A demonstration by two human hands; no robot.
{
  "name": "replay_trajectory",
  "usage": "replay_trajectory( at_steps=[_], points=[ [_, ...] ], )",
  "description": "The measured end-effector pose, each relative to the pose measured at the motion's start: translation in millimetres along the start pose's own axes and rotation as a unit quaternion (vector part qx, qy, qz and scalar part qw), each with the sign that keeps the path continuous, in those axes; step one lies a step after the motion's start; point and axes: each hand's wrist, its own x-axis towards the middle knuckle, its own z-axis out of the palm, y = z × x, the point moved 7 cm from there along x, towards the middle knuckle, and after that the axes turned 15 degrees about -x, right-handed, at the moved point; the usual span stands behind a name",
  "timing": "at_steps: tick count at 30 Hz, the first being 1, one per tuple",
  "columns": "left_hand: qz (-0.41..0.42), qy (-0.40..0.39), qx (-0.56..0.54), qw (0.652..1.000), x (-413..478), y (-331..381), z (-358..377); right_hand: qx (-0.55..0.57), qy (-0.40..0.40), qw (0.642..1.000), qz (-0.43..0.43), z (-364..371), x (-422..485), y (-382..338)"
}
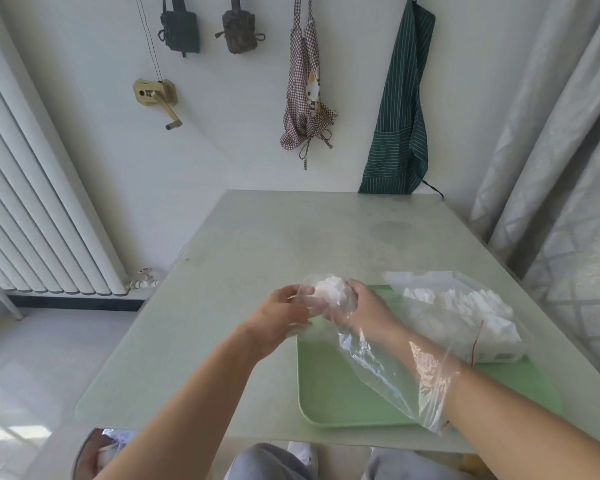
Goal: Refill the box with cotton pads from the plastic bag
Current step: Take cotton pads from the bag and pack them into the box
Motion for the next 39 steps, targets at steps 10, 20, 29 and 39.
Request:
replay_trajectory(
  at_steps=[10,20,29,39],
  points=[
    [0.01,0.103,0.003,0.995,-1,6,-8,0.029,-0.054,0.998,-0.021,-6,0,-7],
    [0.061,0.251,-0.004,0.966,14,15,-9,-0.061,-0.141,0.975,-0.163,-23,-34,-26],
    [0.074,0.322,0.055,0.942,17,26,-4,-0.202,-0.175,0.944,-0.194,-19,-83,-40],
    [-0.044,0.089,0.08,0.992,-2,13,24,-0.071,-0.119,0.986,-0.096,-40,-57,-15]
  ],
)
